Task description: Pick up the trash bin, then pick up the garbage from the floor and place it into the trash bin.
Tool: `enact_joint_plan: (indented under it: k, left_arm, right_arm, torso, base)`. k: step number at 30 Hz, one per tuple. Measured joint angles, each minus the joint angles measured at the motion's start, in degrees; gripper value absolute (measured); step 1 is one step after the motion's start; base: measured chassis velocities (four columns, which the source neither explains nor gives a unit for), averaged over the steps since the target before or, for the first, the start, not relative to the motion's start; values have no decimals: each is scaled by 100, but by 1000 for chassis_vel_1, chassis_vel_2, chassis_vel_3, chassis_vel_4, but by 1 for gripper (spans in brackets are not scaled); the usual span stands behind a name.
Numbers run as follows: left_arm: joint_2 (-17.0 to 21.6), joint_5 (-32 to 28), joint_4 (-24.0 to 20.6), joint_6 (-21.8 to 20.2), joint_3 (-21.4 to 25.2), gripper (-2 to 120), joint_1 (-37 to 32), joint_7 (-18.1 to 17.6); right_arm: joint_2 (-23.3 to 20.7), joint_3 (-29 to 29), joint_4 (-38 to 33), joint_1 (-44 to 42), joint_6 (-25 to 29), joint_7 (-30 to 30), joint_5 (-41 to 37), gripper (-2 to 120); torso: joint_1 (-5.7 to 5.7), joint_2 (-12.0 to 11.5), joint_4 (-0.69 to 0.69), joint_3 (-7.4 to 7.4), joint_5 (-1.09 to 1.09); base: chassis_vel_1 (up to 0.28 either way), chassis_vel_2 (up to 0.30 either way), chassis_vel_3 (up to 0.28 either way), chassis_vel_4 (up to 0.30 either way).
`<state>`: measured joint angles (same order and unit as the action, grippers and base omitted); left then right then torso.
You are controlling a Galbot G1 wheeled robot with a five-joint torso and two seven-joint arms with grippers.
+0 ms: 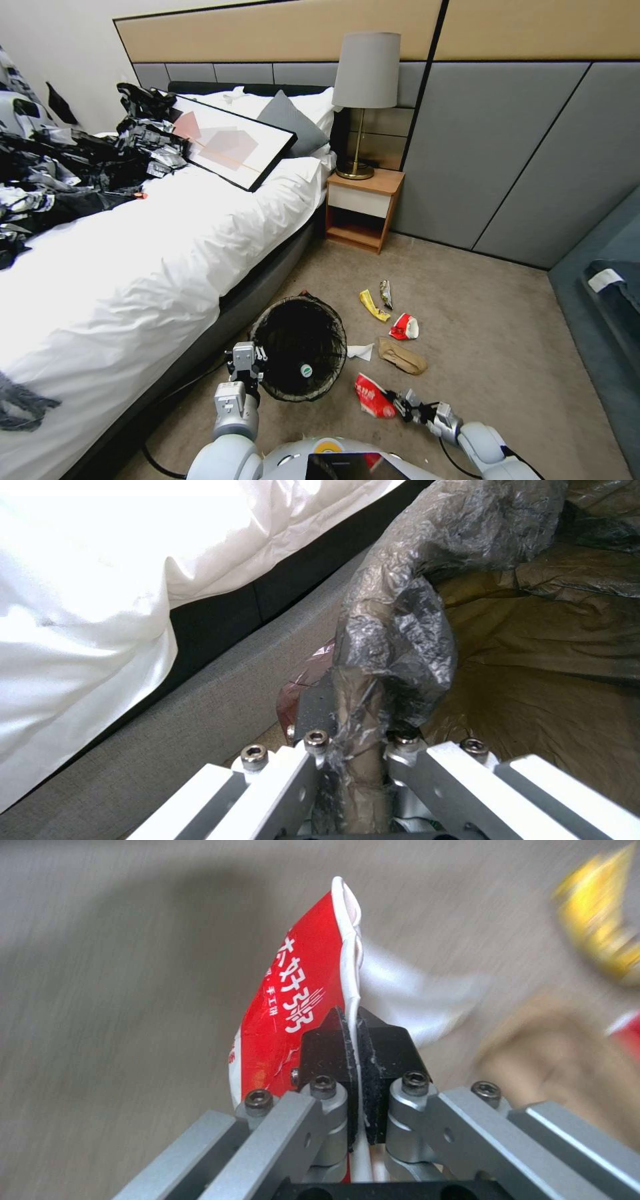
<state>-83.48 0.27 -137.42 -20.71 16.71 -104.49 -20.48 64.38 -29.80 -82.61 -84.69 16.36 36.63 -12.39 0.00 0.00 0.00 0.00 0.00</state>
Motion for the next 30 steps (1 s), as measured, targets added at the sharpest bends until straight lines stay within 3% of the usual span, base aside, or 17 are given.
enact_joint_plan:
  k: [9,16,22,25,30]
  left_arm:
    - [11,-13,14,0,17,0,0,1]
    - [21,-15,103,0,-11,0,21,4]
    - [25,-6,146,0,-74,0,42,12]
    - [32,0,186,0,-107,0,53,17]
    - [38,5,222,0,-149,0,54,23]
  right_arm:
    - [491,-546,-818,184,84,-323,-902,0]
    - [619,-742,-2242,128,224,-485,-1649,0]
    - [663,-641,-3319,-7,271,-439,-1883,0]
    - [638,-337,-4242,-127,220,-380,-1907,0]
    - [439,-46,-4606,-162,118,-375,-1853,0]
  torso:
    - [0,0,0,0,1]
    - [0,0,0,0,0]
    - [0,0,-1,0,-1]
    - [0,0,0,-1,-1]
    - [0,0,-1,0,0]
  base:
    - [0,0,0,0]
    - [0,0,0,0]
    - [0,0,0,0]
    - [0,0,0,0]
    - [0,0,0,0]
